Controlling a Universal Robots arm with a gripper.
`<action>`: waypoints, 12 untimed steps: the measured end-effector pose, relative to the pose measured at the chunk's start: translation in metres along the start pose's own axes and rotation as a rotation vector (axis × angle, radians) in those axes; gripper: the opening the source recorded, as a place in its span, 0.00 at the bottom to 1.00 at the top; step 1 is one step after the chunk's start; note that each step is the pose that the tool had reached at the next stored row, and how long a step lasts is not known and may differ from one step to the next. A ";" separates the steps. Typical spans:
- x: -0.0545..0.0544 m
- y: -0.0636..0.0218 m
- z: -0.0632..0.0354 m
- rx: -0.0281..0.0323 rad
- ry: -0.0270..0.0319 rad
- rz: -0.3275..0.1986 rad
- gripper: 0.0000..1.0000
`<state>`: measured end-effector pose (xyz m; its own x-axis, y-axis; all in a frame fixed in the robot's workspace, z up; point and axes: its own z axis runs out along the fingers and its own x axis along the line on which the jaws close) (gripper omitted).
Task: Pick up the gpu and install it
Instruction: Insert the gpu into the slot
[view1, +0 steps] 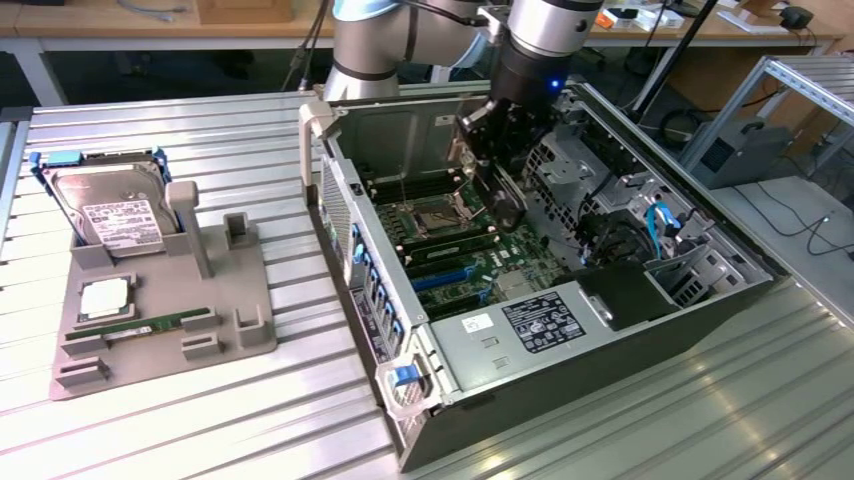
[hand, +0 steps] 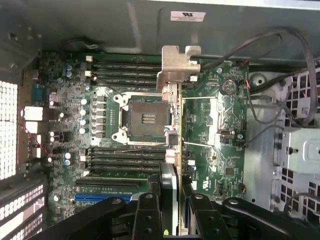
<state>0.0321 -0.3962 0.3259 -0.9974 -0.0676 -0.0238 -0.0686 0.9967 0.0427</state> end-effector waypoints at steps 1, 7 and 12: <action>0.000 0.0000 0.0000 -0.0006 0.0009 -0.023 0.27; 0.000 0.0000 0.0000 -0.0027 0.0049 -0.113 0.27; 0.000 0.0000 0.0000 -0.0042 0.0074 -0.174 0.27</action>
<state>0.0321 -0.3962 0.3258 -0.9707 -0.2391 -0.0239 -0.2399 0.9698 0.0427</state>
